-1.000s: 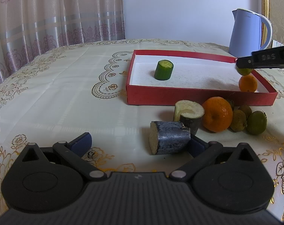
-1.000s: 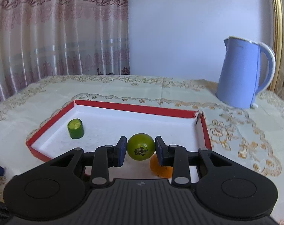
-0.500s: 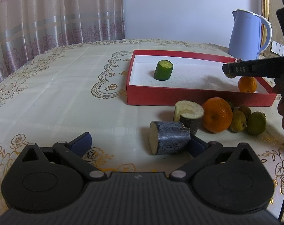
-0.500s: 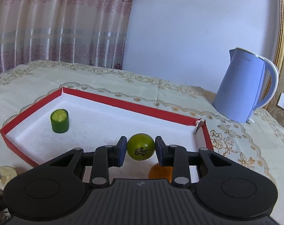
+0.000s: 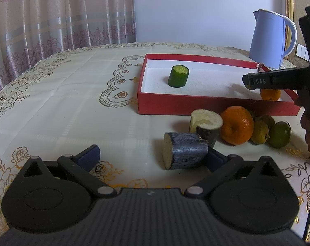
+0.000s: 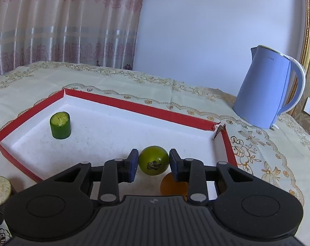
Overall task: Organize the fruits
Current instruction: 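Carry the green tomato into the tray and release it beside the orange, then grasp the dark eggplant chunk with the left gripper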
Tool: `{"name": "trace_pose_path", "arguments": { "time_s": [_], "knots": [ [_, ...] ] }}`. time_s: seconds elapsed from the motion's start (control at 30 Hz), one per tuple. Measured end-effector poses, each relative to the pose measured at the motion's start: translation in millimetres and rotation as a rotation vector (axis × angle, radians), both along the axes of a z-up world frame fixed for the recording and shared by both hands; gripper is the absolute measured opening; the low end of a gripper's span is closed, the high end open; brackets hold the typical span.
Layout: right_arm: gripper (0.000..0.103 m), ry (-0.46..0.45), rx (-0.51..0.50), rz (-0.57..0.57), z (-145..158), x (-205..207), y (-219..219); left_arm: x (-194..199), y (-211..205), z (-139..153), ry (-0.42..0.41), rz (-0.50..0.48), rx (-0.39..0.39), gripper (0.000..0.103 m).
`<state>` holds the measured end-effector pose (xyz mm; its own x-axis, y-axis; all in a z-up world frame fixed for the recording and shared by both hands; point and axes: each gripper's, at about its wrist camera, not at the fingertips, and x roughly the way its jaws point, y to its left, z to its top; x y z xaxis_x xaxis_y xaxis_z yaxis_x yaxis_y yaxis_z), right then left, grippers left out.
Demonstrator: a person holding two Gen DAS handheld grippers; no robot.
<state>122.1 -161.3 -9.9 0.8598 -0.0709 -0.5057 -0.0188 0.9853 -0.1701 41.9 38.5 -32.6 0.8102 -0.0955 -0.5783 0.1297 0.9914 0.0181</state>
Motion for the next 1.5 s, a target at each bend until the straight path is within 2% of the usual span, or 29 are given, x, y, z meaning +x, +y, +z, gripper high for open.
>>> {"name": "trace_pose_path", "arguments": {
  "time_s": [0.43, 0.47, 0.53, 0.63, 0.97, 1.07, 1.5],
  "knots": [
    [0.033, 0.001, -0.01, 0.012, -1, -2, 1, 0, 0, 0, 0.0, 0.0, 0.0, 0.103],
    [0.035, 0.0, -0.011, 0.01, -1, -3, 1, 0, 0, 0, 0.0, 0.0, 0.0, 0.103],
    [0.05, -0.012, -0.011, 0.008, 1, -8, 1, 0, 0, 0, 0.0, 0.0, 0.0, 0.103],
    [0.06, -0.05, -0.017, 0.003, 6, -17, 2, 0, 0, 0, 0.001, 0.0, 0.0, 0.103],
    [0.061, -0.036, 0.037, 0.006, 15, -48, -5, 0, 0, 1, 0.0, 0.0, 0.0, 0.103],
    [0.068, -0.038, 0.034, -0.001, 15, -59, -7, 0, 0, 1, 0.001, 0.0, 0.0, 0.103],
    [0.073, -0.001, 0.039, -0.051, 5, -90, -34, -1, 0, 0, 0.0, 0.001, 0.002, 0.103]
  ]
}}
